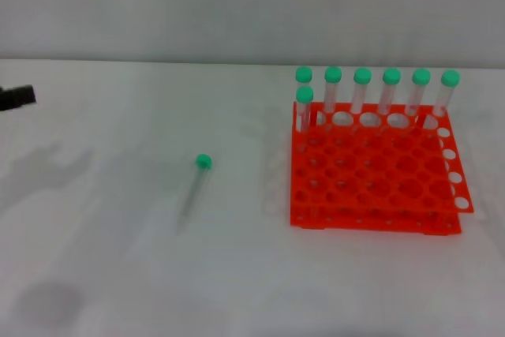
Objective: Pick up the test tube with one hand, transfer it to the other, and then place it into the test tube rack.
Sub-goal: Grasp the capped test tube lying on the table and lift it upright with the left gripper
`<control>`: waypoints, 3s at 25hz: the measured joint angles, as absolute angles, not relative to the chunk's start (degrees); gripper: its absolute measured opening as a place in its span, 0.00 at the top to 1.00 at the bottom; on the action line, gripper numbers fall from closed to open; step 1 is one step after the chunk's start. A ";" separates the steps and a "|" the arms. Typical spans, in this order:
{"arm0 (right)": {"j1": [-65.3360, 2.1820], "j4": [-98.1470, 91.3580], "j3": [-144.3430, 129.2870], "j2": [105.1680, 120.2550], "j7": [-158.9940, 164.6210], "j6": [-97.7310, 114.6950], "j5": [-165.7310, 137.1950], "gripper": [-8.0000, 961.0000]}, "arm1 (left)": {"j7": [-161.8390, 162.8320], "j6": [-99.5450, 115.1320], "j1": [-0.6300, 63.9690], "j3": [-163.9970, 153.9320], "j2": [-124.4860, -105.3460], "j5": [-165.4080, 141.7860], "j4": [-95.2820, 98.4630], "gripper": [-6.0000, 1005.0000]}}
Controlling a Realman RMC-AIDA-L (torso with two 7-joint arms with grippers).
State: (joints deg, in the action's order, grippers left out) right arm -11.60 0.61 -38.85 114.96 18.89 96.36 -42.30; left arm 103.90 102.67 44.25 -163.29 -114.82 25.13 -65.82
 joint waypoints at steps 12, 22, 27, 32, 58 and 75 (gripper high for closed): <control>-11.66 -0.37 -38.75 114.87 18.48 96.15 -42.18 0.11 | 107.75 102.00 62.78 -163.30 -115.77 -10.19 -67.36 0.30; -11.96 -0.97 -38.76 114.95 18.54 96.92 -42.19 0.12 | 117.89 93.54 69.89 -163.31 -116.78 -21.16 -53.35 0.31; -11.95 -1.78 -38.76 114.96 18.54 96.68 -42.19 0.12 | 124.89 87.18 72.24 -163.30 -116.44 -27.75 -44.25 0.31; -12.00 -2.58 -38.76 114.96 18.54 96.45 -42.19 0.12 | 132.12 81.55 74.95 -163.28 -116.30 -35.25 -37.25 0.32; -11.39 -3.34 -39.11 114.87 20.18 100.69 -42.49 0.14 | 147.29 71.89 76.11 -163.21 -118.52 -43.23 -24.34 0.41; -11.25 -3.18 -38.86 114.87 23.23 102.97 -42.29 0.15 | 147.72 70.09 75.14 -163.12 -118.58 -46.44 -23.37 0.66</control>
